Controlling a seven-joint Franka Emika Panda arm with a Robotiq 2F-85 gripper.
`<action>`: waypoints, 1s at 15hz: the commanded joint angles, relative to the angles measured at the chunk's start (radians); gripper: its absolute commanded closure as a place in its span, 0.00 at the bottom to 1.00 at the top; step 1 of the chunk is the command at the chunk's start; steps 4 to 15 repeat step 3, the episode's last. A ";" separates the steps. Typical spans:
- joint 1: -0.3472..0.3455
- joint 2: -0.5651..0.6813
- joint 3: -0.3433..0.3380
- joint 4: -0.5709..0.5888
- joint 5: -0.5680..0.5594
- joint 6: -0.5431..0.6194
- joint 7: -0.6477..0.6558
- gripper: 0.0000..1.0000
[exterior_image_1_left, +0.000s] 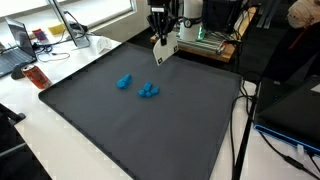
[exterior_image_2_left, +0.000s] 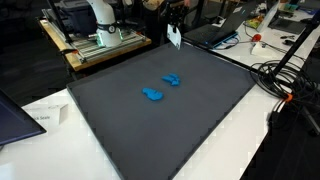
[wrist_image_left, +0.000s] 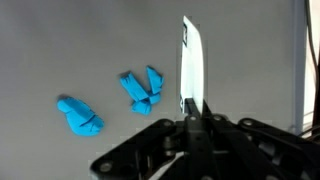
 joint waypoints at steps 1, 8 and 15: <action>-0.005 -0.010 0.008 -0.006 0.001 -0.002 -0.007 0.96; -0.007 -0.016 0.007 -0.013 0.001 -0.002 -0.015 0.96; -0.007 -0.016 0.007 -0.013 0.001 -0.002 -0.015 0.96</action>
